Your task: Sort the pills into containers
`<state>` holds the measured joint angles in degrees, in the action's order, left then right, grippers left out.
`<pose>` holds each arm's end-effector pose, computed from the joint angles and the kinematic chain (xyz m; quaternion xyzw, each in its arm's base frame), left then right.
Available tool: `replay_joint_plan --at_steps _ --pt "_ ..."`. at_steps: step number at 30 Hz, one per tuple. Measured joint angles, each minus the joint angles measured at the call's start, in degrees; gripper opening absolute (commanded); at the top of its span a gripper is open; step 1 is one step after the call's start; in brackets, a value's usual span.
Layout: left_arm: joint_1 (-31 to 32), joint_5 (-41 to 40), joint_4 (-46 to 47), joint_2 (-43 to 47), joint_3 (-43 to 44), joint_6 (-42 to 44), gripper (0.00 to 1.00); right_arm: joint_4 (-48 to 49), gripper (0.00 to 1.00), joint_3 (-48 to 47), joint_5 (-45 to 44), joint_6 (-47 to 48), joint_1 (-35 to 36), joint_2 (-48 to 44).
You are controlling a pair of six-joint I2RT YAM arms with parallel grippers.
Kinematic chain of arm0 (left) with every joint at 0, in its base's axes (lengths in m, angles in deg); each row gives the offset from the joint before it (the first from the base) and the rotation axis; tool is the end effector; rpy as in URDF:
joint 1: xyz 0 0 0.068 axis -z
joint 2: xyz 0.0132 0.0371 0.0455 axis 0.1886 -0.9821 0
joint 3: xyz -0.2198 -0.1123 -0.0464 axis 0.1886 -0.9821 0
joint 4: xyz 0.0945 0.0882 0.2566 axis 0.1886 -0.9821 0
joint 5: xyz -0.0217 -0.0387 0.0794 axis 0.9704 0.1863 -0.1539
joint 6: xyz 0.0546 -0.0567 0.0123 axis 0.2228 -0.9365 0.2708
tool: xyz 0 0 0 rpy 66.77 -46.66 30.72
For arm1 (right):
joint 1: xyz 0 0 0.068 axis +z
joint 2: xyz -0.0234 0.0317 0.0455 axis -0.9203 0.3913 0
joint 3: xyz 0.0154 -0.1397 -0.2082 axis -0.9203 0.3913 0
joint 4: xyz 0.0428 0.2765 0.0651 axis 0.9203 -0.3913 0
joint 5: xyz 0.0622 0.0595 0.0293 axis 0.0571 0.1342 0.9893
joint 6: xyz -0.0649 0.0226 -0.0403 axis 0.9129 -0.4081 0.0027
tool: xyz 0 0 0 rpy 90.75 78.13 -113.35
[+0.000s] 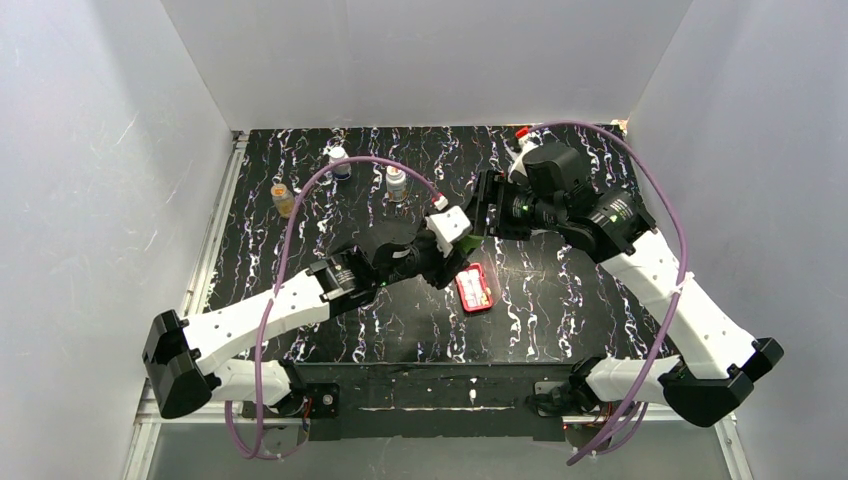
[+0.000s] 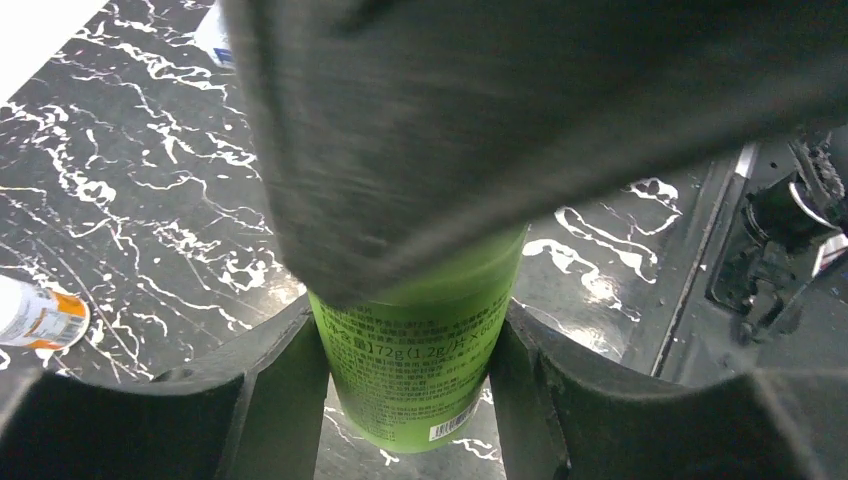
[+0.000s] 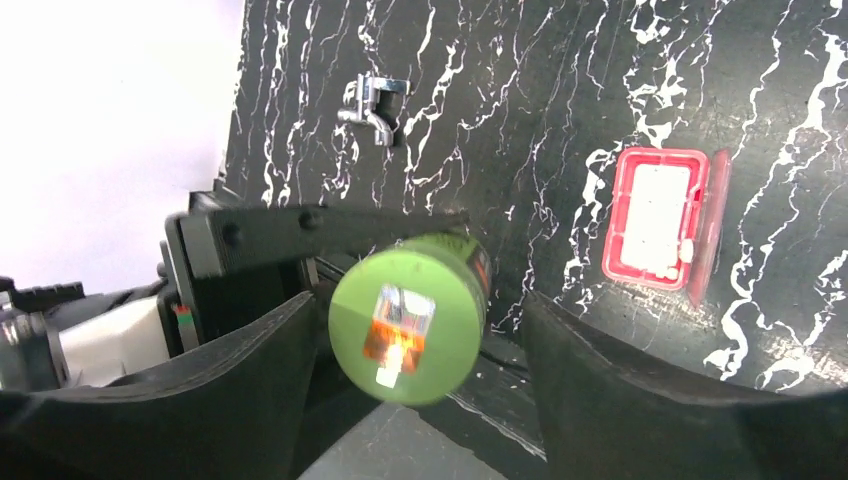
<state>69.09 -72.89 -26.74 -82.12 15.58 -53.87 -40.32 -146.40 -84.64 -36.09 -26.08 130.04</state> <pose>0.1883 -0.3067 0.3137 0.4099 0.6611 -0.2917 0.5566 0.2247 0.2012 0.4039 -0.0281 0.8752 0.3363 0.3466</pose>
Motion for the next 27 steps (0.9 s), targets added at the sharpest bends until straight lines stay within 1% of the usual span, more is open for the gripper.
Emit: replay_joint_plan --at_steps 2,4,6,9,13,15,19,21,23,27 --pt "-0.6 0.12 0.44 0.18 0.0 0.11 0.0 -0.84 0.96 0.02 -0.03 0.64 -0.15 -0.58" --pt "-1.69 2.58 0.59 0.75 -0.23 -0.3 0.0 -0.91 0.98 0.29 0.46 1.92 -1.45 -1.76" --pt "-3.25 7.34 0.74 1.86 -0.8 -1.27 0.0 -0.71 0.98 0.97 1.62 3.51 -3.69 -3.67" --pt "-5.77 16.97 0.93 3.85 -1.76 -3.56 0.0 0.69 0.98 2.65 4.66 6.52 -6.44 -7.52" --pt "-9.34 31.41 2.33 5.85 -2.69 -8.45 0.0 4.36 0.98 5.14 14.26 10.83 -7.01 -11.88" --pt "-10.71 38.37 3.58 5.98 -2.75 -11.06 0.0 7.75 0.98 7.01 21.3 12.82 -7.0 -13.23" --pt "-11.64 49.04 5.42 5.6 -2.75 -15.42 0.0 10.51 0.98 8.75 29.1 15.43 -6.23 -13.33" --pt "-11.63 52.89 6.62 5.15 -2.75 -17.31 0.0 11.22 0.98 8.88 31.31 16.51 -5.74 -12.92" --pt "-11.61 55.9 7.65 4.62 -2.75 -18.92 0.0 11.84 0.96 9.01 32.89 17.31 -5.35 -12.74" --pt "-11.64 59.6 9.9 3.29 -2.75 -21.82 0.0 12.75 0.94 9.03 34.71 18.44 -4.18 -12.57"
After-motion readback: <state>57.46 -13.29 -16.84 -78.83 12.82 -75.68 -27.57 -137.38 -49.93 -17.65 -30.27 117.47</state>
